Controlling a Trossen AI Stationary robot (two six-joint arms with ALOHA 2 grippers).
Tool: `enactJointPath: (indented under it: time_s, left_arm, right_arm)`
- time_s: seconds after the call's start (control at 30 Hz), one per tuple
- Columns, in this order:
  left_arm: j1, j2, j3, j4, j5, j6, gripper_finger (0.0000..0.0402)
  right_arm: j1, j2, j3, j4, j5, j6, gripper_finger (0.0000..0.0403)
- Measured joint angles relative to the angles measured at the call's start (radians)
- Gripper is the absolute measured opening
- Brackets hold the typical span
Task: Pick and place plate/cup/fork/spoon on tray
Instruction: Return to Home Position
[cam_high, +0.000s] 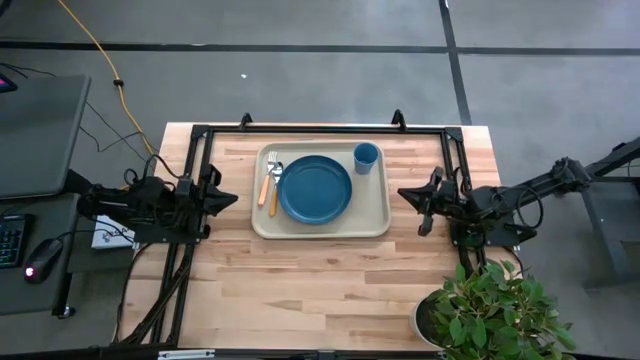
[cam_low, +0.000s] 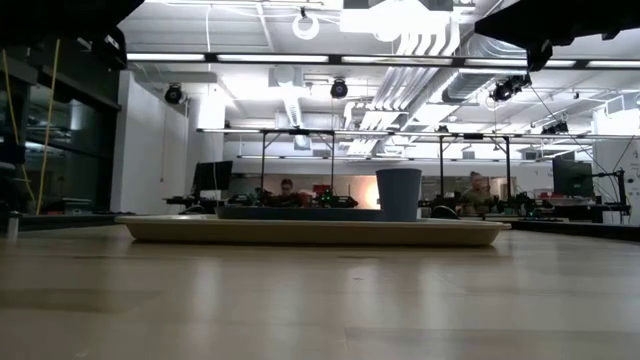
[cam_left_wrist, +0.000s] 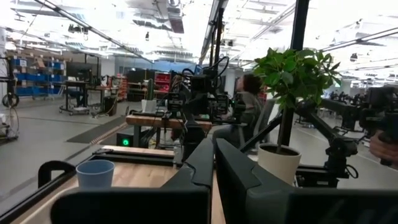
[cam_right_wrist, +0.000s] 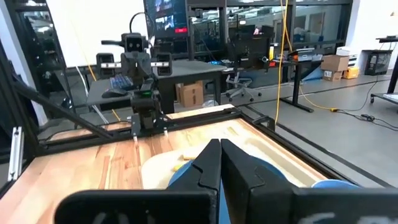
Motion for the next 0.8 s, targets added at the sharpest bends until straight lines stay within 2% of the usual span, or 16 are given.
enactJointPath:
  time_s: [0.17, 0.37, 0.57, 0.8]
  left_arm:
    - [0.000, 0.000, 0.000, -0.005, 0.000, -0.021, 0.0000]
    - [0.000, 0.000, 0.000, -0.081, -0.002, -0.060, 0.0000]
    - [-0.002, 0.000, 0.000, -0.116, -0.002, -0.076, 0.0000]
    - [-0.002, 0.000, 0.000, -0.113, -0.002, -0.068, 0.0000]
  right_arm:
    - [0.000, -0.067, 0.000, -0.036, -0.004, -0.015, 0.0000]
    - [0.000, -0.129, 0.000, -0.171, -0.014, 0.080, 0.0000]
    - [0.000, -0.141, 0.000, -0.233, -0.020, 0.123, 0.0000]
    - [0.000, -0.141, 0.000, -0.237, -0.099, 0.135, 0.0000]
